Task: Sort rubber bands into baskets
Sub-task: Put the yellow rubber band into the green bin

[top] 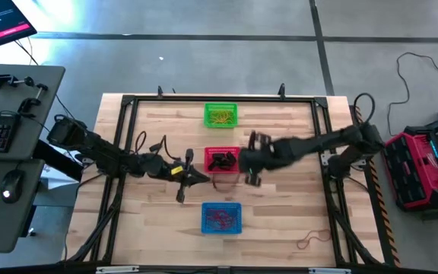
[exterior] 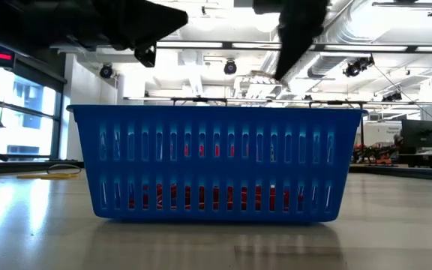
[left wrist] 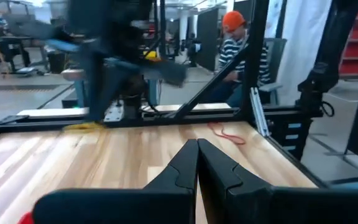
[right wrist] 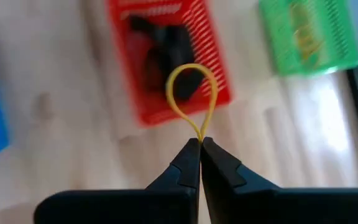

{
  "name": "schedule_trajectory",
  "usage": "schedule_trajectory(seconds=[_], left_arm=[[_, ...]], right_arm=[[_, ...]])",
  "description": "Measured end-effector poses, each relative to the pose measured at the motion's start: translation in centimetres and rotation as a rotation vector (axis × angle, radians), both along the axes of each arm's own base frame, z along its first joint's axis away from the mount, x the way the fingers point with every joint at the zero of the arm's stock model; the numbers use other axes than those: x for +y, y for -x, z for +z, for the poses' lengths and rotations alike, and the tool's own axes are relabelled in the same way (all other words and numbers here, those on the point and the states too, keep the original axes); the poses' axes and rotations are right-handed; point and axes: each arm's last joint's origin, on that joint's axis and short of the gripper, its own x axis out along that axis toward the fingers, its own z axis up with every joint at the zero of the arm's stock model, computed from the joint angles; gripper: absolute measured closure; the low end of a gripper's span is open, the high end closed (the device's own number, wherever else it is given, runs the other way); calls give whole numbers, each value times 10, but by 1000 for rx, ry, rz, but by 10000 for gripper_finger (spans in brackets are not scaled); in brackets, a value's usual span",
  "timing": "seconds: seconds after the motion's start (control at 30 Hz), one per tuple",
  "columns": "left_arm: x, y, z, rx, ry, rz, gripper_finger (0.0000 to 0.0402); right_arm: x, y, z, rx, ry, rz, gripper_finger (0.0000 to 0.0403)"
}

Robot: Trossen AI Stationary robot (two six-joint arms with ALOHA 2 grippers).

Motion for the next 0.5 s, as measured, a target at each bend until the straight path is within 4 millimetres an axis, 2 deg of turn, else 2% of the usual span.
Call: schedule_trajectory(seconds=[0.23, 0.5], left_arm=[[19, -4, 0, -2, 15, 42, 401], [35, -6, 3, -23, 41, 72, 401]], right_arm=[[-73, -21, 8, -122, 46, 55, 403], [-145, -30, 14, -283, 78, 80, 403]])
